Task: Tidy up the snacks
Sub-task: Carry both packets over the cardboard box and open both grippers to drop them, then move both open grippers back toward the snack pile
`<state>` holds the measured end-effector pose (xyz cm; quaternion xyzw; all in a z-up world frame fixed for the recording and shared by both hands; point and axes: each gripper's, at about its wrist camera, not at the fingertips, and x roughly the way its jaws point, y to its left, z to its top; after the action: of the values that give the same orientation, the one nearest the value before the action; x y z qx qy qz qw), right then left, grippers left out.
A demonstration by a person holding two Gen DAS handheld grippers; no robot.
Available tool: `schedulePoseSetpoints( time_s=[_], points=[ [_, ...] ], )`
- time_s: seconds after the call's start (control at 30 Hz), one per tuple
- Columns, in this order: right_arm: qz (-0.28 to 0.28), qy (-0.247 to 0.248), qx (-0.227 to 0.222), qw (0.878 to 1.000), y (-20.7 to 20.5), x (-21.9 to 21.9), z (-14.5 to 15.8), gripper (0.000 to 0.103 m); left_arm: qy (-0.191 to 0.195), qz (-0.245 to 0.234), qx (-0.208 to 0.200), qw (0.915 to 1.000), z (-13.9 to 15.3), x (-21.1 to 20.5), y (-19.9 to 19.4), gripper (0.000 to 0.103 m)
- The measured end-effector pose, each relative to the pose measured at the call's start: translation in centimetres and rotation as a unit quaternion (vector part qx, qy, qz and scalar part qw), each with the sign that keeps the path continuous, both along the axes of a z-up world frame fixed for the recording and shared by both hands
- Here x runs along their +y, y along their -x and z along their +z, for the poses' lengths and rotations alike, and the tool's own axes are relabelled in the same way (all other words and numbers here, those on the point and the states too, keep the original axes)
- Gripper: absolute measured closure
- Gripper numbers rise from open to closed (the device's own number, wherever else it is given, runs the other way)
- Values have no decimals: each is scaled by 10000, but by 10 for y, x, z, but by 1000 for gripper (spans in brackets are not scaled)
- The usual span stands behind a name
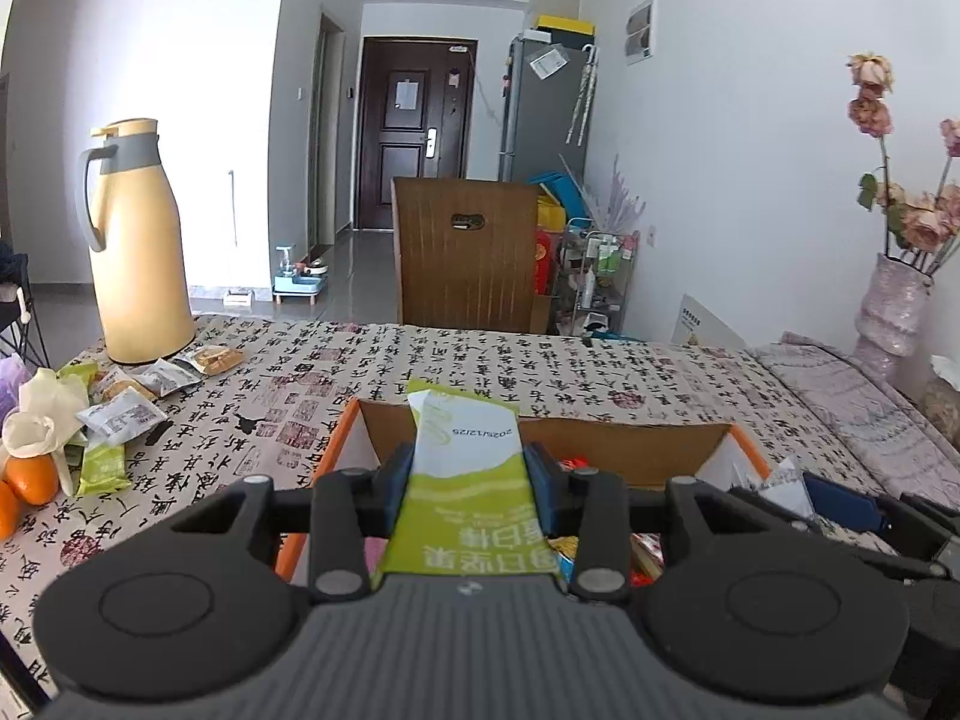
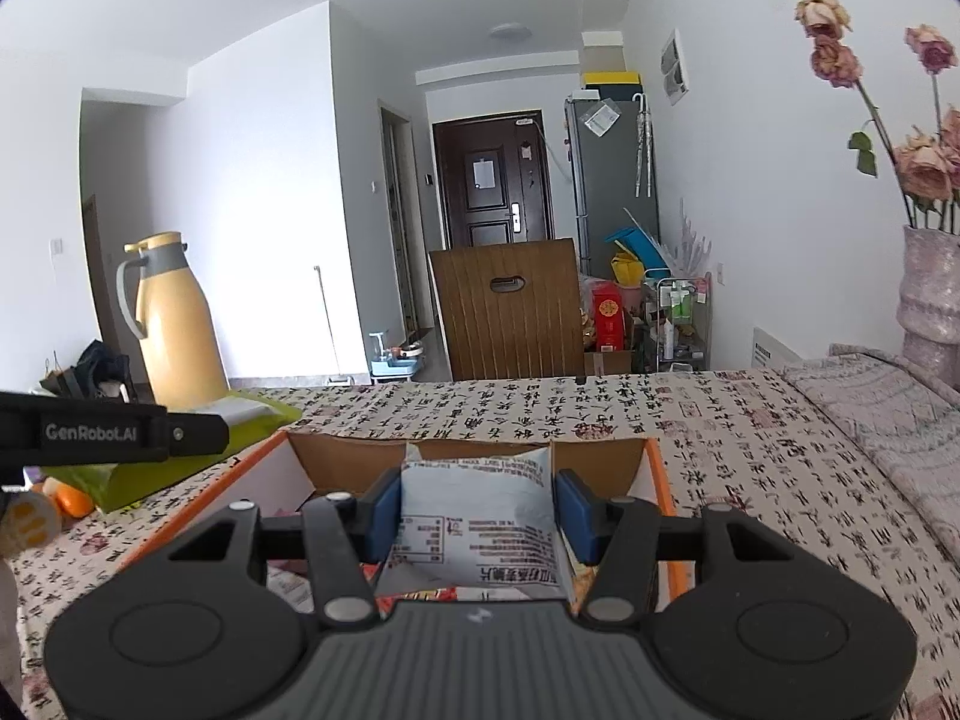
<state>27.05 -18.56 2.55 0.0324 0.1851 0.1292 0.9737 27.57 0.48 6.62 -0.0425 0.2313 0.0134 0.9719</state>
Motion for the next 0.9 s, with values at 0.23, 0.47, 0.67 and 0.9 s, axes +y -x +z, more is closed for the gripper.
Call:
schedulePoseSetpoints(
  time_s=[0.23, 0.47, 0.67, 0.9],
  points=[
    [17, -22, 330, 9995, -23, 4, -25, 50, 120, 93, 307, 9994, -28, 13, -25, 63],
    [37, 2, 470, 9989, -24, 5, -36, 46, 209, 21, 379, 9991, -39, 17, -26, 61],
    [0, -124, 380, 9992, -16, -1, -31, 36, 154, 120, 87, 9998, -32, 15, -15, 16],
    [-131, -211, 207, 9995, -10, -5, -27, 3, 193, 187, -117, 9996, -26, 16, -7, 0]
  ],
)
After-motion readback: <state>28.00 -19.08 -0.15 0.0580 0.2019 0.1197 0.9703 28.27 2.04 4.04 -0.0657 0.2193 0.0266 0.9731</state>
